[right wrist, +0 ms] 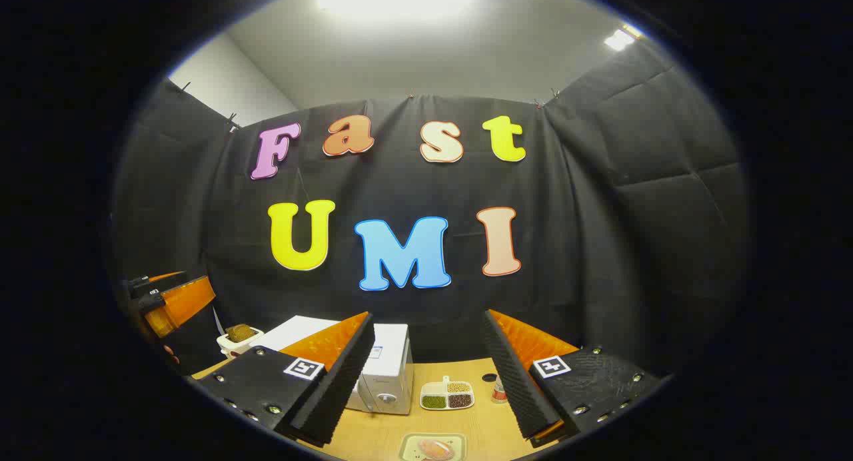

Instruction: Open the microwave oven with the left hand, put the food in, and close the microwave oven.

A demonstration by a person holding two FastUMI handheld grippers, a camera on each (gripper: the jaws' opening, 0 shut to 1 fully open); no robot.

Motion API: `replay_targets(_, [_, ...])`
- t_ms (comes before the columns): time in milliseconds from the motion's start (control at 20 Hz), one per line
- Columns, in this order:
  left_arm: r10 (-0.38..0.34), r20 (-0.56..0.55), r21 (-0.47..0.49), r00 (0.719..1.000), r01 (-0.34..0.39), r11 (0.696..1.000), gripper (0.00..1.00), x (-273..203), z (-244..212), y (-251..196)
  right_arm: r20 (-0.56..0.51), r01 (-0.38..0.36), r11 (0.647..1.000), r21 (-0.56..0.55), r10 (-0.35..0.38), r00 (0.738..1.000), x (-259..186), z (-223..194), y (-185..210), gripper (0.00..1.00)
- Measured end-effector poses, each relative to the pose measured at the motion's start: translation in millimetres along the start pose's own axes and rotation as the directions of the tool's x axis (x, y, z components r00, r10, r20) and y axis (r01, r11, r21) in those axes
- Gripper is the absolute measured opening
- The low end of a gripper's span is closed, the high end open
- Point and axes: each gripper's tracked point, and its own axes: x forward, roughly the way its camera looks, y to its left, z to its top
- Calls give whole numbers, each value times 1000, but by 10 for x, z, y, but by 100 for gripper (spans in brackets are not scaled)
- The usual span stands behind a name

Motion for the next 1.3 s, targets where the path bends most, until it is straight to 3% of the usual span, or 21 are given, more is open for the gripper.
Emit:
replay_targets(300, [1, -37, 3, 999, -1, 1000, 96, 93, -165, -222, -2, -19, 1000, 21, 19, 1000, 90, -52, -80, 98])
replay_targets(800, [63, -36, 26, 997, -62, 998, 93, 238, -228, -392, -23, -73, 997, 25, 73, 997, 224, -149, -217, 98])
replay_targets(1050, [-1, -51, 0, 999, 1, 1000, 93, 379, -613, -471, -44, -30, 999, 41, 32, 999, 218, -268, -219, 98])
replay_targets(1300, [-81, -121, 6, 989, 82, 997, 93, 544, -1421, -611, -40, 11, 1000, 16, -10, 999, 178, -364, -209, 98])
